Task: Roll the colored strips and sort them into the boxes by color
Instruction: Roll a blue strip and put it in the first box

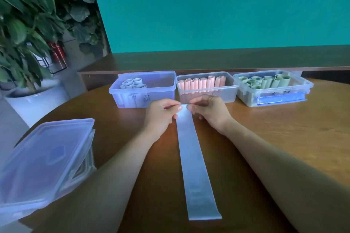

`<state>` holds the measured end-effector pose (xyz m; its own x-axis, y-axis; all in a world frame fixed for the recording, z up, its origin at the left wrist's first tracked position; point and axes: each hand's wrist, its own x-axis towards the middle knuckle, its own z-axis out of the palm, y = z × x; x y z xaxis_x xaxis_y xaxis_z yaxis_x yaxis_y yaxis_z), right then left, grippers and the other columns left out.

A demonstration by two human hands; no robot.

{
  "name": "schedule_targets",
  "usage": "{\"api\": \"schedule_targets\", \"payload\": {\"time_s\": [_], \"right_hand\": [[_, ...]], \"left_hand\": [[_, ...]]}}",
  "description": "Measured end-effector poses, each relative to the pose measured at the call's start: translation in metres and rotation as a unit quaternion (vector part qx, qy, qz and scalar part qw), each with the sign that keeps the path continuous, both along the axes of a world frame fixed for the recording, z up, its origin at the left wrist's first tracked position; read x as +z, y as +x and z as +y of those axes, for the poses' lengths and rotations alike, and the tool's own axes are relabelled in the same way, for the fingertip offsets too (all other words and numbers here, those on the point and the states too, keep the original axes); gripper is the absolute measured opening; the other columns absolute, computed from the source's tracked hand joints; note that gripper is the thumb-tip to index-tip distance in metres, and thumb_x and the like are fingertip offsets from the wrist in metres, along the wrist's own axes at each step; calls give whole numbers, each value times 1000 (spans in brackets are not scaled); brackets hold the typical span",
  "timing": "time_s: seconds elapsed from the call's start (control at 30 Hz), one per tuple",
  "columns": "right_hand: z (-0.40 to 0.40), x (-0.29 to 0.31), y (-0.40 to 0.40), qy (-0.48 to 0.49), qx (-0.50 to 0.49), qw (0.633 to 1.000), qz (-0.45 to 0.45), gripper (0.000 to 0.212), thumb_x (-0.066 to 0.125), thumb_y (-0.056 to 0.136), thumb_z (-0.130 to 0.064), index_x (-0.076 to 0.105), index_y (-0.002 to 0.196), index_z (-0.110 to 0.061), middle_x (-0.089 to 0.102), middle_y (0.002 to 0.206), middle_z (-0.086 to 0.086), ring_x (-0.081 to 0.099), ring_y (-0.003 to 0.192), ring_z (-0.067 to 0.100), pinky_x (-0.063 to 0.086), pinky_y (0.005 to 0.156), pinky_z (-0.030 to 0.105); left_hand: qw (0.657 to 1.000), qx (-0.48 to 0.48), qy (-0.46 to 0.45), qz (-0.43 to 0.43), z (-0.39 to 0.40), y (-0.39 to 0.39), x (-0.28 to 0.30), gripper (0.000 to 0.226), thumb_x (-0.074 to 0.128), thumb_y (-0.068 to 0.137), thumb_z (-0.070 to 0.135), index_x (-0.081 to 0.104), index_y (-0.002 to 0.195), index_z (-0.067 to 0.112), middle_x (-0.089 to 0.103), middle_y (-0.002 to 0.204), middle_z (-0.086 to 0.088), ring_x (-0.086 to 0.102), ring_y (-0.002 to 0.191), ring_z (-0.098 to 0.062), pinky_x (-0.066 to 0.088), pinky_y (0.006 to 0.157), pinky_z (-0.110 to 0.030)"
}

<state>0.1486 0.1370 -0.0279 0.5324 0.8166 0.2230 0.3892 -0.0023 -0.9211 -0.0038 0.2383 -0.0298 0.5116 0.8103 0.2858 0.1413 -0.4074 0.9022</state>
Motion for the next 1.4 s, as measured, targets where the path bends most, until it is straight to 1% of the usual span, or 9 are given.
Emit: {"api": "schedule_targets", "payload": {"time_s": [0.2,0.33,0.43,0.57,0.7,0.87,1.0,1.17,1.4], "right_hand": [[-3,-4,-5,-24,-51,995,-84,14,74,93,-27,69,104,-20,73,80,-3,57,50,1,46,54,8],[-26,-4,-14,-48,-33,993,-104,14,76,90,-32,69,100,-24,72,78,-8,61,56,-1,44,57,5],[-49,-3,-27,-57,-14,992,-111,14,79,88,-35,70,96,-28,73,83,-10,65,63,-1,48,65,10],[-87,-5,-47,-56,17,990,-127,18,79,86,-39,74,102,-31,73,95,-16,67,87,0,49,77,10],[-131,-7,-69,-34,56,987,-144,11,77,88,-38,74,99,-36,74,96,-17,67,90,0,48,83,14],[-166,-6,-88,-29,118,981,-153,9,77,88,-36,76,96,-32,73,93,-22,68,90,1,49,87,18],[-181,-5,-94,-26,162,972,-168,16,77,87,-37,77,96,-25,74,98,-14,68,99,8,50,92,26],[-186,-3,-91,-36,191,965,-176,18,81,83,-36,78,94,-23,73,102,-11,68,101,11,52,94,30],[-184,-5,-90,-40,192,963,-184,10,75,90,-28,79,91,-19,73,103,-12,66,103,5,47,93,17]], "left_hand": [[999,31,14,0,14,6,-6,18,76,87,18,76,105,17,76,90,2,69,66,-9,53,62,-19],[996,60,61,29,4,-2,-7,30,78,86,23,73,115,18,74,106,4,72,84,-13,56,86,-26],[993,74,68,58,-13,-17,-5,27,77,87,24,74,113,18,73,107,7,69,93,-9,54,94,-28],[991,65,68,99,-48,-42,-4,20,74,89,26,75,109,23,73,108,13,65,97,-1,45,86,-10],[983,35,117,139,-96,-77,-6,18,73,89,25,76,107,26,72,104,15,65,94,3,39,79,2],[986,-36,125,100,-145,-120,-1,15,73,89,24,77,103,28,72,98,19,64,95,4,46,82,-8],[978,-101,160,91,-163,-138,1,11,75,88,26,78,97,22,73,96,14,67,95,-8,53,80,-18],[951,-115,242,152,-163,-139,-3,18,77,85,36,78,93,20,71,106,14,62,102,1,45,86,-7],[944,-90,252,193,-159,-134,-5,23,70,89,40,79,93,19,65,120,15,57,106,3,45,95,-17]]}}
